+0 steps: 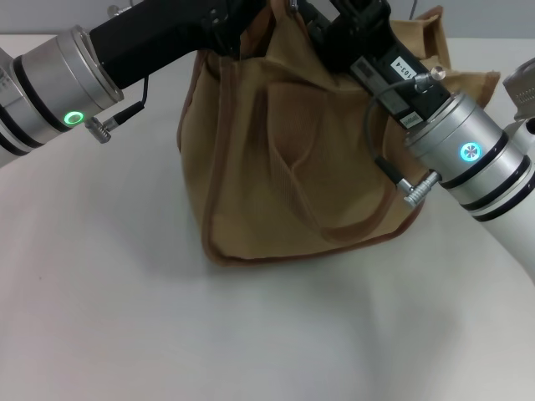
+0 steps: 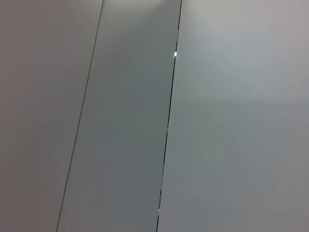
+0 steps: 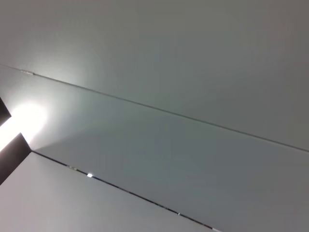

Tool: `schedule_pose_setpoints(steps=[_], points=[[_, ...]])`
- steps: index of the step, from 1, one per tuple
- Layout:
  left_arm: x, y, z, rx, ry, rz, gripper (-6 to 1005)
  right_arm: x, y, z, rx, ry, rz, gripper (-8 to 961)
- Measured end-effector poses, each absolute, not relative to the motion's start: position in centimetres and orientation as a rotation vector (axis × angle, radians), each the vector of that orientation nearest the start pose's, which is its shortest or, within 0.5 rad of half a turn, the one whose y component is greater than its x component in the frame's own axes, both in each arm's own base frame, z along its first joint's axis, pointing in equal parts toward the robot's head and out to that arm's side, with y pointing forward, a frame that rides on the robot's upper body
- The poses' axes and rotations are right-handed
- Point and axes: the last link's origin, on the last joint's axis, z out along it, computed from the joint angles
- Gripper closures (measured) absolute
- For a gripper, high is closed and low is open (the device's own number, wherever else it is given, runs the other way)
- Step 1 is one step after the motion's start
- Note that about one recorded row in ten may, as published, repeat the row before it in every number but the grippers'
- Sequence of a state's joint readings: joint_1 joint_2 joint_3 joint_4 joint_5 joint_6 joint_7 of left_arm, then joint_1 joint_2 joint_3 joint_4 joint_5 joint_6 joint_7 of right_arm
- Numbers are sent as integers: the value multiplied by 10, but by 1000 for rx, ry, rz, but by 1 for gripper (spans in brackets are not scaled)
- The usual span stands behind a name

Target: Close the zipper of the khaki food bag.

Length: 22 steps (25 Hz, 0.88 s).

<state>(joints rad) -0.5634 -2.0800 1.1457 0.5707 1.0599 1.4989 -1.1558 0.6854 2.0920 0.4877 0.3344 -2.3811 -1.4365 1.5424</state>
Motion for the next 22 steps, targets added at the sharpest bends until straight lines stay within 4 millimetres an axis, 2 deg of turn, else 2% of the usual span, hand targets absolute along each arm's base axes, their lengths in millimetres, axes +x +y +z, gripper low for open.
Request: schedule_pose_setpoints(steps=[22], points=[[-168,361,10,-2364,-303,-1417,975,154,329,-67,-1954,1600,2040,165]])
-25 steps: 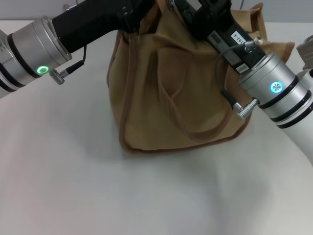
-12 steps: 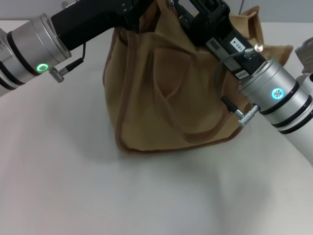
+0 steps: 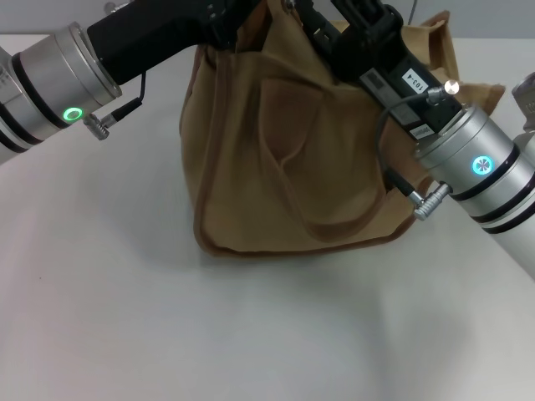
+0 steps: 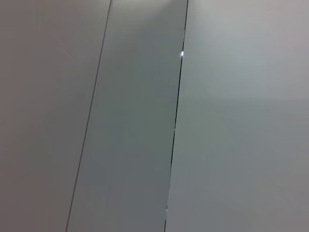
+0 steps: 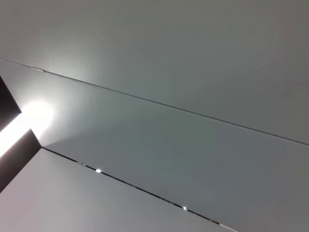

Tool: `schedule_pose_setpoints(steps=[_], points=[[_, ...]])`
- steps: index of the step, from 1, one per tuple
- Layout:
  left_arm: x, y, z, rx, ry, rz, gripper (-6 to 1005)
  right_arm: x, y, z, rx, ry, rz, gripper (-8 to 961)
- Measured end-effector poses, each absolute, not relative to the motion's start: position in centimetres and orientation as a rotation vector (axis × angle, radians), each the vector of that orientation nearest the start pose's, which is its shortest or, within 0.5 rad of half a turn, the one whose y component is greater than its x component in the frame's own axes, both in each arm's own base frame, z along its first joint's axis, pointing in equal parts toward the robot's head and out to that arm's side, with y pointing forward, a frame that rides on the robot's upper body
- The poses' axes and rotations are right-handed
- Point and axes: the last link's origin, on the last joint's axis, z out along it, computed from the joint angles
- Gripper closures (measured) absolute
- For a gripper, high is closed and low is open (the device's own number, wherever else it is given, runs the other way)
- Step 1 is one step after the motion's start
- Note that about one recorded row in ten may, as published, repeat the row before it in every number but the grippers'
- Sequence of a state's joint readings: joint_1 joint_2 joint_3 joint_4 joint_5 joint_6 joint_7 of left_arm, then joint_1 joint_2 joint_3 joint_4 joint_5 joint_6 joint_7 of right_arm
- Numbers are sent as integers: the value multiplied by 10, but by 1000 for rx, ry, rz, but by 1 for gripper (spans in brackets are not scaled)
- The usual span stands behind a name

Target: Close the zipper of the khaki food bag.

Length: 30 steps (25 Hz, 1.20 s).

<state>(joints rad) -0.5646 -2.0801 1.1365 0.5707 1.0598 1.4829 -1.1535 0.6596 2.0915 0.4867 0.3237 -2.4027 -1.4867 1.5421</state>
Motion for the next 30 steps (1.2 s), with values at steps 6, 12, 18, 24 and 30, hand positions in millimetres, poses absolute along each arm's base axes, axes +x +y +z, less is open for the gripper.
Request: schedule_pose_setpoints(steps=[6,12,18,24,30], points=[[-168,362,9,-2365,-303,-1417,974,154,331,-65,-1952,1579,2044,166],[-166,362,9,-2367,-298,-1423,974,145,334,-66,-2022,1552,2029,169],[-165,362,9,-2367,-296,-1427,973,148,332,-65,-2009,1553,2033,173],[-165,362,10,-2363,-295,-1432,973,148,329,-63,-2011,1530,2060,177],[-165,362,11,-2360,-293,-1436,972,147,326,-61,-2026,1470,2080,177]])
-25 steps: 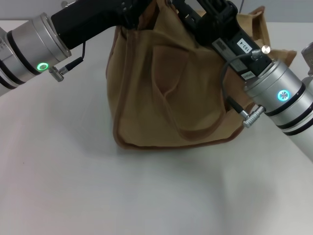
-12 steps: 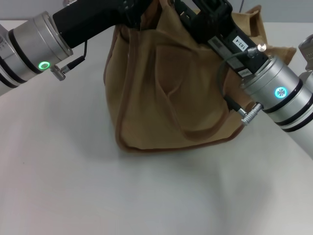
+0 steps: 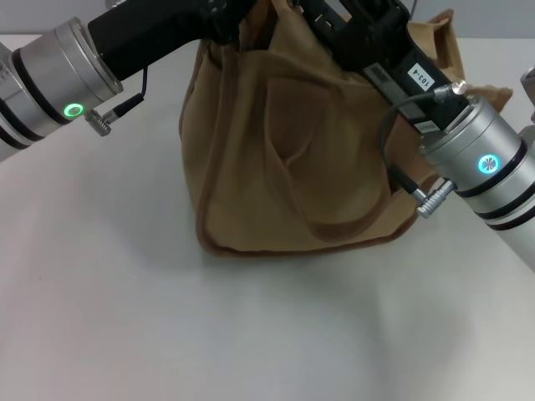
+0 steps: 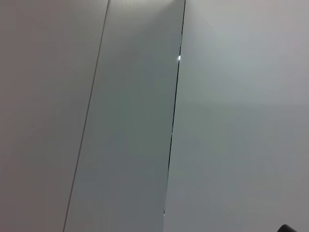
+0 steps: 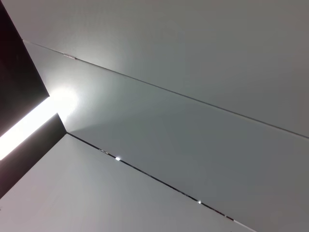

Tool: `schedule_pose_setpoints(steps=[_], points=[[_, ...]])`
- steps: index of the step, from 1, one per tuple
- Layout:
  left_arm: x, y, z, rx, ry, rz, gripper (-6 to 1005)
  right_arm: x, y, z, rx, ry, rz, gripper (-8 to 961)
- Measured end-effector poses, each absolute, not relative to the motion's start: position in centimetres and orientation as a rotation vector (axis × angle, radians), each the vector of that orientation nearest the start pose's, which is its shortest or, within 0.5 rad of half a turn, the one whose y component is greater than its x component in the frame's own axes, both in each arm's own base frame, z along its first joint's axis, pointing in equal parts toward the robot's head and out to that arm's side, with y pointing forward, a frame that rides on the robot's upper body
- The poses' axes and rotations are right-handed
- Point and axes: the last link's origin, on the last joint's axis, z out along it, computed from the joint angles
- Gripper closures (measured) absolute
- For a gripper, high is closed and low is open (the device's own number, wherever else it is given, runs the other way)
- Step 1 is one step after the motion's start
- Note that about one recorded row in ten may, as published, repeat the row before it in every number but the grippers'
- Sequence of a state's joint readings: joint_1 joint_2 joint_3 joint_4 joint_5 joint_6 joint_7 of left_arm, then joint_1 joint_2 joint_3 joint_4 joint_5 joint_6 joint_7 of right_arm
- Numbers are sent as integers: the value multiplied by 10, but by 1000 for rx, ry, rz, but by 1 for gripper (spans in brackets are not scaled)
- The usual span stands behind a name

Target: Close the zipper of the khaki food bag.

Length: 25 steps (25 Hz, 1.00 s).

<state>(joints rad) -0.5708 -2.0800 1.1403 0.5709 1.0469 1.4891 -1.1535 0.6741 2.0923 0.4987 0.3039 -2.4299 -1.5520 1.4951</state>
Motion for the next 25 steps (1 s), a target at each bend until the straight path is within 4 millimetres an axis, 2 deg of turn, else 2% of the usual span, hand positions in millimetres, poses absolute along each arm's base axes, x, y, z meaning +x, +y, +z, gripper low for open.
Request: schedule_pose_setpoints(steps=[19,25], points=[[-164,363,11,-2355,-294,-1433,971,152,324,-58,-2020,1433,2085,178],[-163,364,12,-2346,-297,-1445,970,152,328,-62,-2013,1455,2038,178]])
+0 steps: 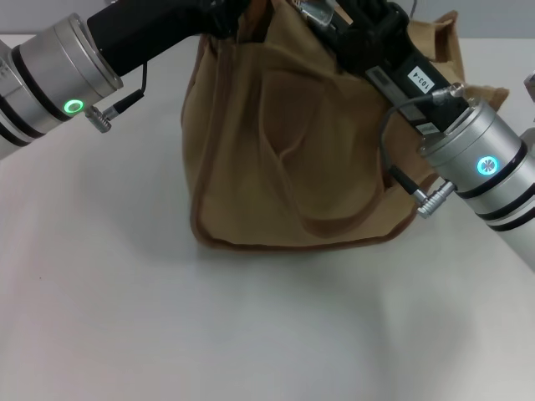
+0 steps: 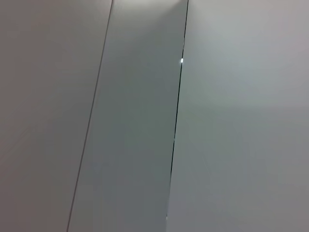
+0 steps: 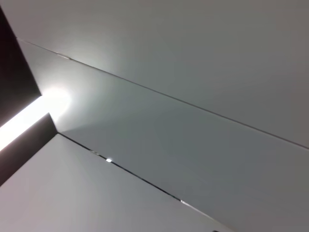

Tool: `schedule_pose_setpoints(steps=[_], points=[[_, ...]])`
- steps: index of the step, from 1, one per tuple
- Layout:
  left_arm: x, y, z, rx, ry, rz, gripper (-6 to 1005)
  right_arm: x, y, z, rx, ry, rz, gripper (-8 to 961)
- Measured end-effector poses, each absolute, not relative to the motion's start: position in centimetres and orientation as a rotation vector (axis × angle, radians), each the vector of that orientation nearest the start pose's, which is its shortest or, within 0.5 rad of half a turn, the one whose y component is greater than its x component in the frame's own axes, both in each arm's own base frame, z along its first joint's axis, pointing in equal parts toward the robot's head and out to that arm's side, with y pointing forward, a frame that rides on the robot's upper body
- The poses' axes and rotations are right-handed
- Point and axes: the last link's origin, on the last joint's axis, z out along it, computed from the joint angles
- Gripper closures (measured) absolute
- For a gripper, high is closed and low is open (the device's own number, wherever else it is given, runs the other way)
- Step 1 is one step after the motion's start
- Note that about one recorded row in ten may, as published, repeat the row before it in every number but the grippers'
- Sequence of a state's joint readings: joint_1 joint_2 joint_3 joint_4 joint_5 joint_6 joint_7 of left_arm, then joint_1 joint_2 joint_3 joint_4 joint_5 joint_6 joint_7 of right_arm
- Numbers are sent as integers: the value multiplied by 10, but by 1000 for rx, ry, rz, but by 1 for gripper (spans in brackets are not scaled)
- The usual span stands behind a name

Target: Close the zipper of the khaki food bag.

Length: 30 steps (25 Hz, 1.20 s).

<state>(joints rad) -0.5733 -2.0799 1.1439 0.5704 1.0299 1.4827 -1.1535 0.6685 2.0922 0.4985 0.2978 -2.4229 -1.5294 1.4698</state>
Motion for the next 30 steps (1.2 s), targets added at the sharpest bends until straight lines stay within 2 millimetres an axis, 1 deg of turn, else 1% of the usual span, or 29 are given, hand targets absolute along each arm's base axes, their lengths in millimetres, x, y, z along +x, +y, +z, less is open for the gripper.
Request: schedule_pose_setpoints(steps=[9,15,20,26,30], points=[[-163,364,12,-2340,-285,-1442,969,154,330,-64,-2015,1467,2005,178],[-163,364,12,-2341,-283,-1443,969,159,331,-67,-2018,1481,1956,244],[-163,364,12,-2340,-282,-1444,968,161,329,-67,-2026,1468,1947,474],[-163,364,13,-2337,-281,-1445,968,164,325,-70,-2077,1454,1907,617],[-162,365,13,-2337,-280,-1446,968,163,322,-72,-2117,1434,1898,618]])
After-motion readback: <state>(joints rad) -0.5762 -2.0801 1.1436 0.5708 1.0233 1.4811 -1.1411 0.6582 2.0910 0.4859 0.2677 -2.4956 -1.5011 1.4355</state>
